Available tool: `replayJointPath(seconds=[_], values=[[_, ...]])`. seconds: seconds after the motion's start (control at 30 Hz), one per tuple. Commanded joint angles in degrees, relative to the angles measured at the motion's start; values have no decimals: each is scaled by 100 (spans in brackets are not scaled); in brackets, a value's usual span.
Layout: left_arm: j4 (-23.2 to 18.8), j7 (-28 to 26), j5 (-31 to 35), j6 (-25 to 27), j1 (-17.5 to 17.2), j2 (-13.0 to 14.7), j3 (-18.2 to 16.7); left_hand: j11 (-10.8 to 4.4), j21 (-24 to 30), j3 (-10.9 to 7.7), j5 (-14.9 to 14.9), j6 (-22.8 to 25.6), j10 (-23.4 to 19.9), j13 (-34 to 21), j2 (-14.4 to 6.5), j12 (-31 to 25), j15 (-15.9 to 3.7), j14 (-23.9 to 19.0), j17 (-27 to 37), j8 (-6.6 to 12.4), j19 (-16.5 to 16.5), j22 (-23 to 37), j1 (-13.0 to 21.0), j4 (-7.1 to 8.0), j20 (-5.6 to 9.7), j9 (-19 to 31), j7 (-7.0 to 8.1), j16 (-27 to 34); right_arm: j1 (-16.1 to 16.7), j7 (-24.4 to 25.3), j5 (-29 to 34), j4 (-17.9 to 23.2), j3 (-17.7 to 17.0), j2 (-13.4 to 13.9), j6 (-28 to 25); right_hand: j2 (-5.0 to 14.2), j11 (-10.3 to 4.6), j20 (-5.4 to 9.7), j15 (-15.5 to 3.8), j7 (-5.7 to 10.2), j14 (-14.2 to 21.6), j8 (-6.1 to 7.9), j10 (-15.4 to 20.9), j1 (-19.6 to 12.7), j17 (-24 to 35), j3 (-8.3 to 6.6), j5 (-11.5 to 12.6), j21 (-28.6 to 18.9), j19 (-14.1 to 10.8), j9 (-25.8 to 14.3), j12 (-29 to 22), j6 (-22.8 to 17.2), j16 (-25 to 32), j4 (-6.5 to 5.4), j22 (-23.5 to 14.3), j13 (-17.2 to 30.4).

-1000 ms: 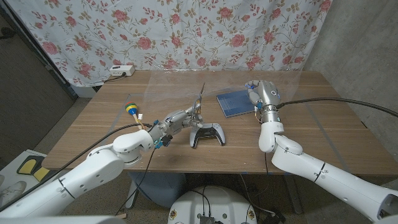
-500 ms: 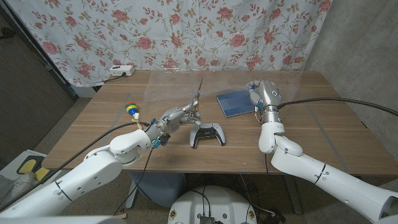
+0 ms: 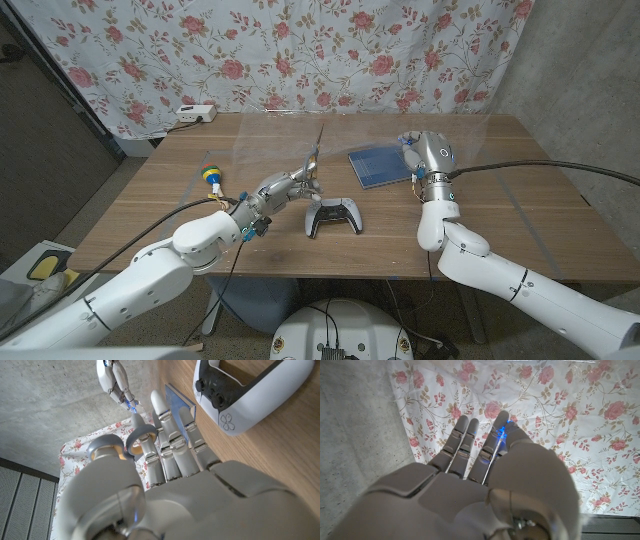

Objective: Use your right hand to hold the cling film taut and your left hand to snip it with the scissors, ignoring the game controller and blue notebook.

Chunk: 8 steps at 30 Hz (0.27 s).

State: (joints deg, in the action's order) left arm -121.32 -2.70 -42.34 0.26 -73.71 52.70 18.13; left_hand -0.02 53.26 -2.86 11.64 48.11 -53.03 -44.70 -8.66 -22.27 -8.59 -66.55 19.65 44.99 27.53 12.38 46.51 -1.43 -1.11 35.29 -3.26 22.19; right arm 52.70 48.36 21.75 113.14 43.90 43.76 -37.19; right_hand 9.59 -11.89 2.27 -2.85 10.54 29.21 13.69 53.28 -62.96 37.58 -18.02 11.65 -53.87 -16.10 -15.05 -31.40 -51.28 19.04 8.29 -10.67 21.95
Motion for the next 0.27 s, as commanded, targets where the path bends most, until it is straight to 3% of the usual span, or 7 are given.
replayJointPath(seconds=[0.03,0.27], values=[[-61,-101,68,-62,-132,-21,-20,-355,48,-44,-6,60,-420,-3,75,14,-22,-13,16,-10,20,11,-12,-7,53,7,-1,-31,57,4,-23,30,-13,79,59,8,-4,197,-1063,-2,25,-3,47,-48,18,22,8,-46,3,-13,-13,-16,-4,4,-4,12],[10,-20,102,-75,-36,-103,77,-365,65,-66,-16,51,-414,-18,78,16,-31,-36,15,-6,13,9,-28,-21,56,23,-1,-33,104,35,-18,108,-62,119,-16,9,-3,202,-1062,1,33,-4,48,-43,26,25,8,-56,14,-15,-12,-16,-5,0,-3,13]])
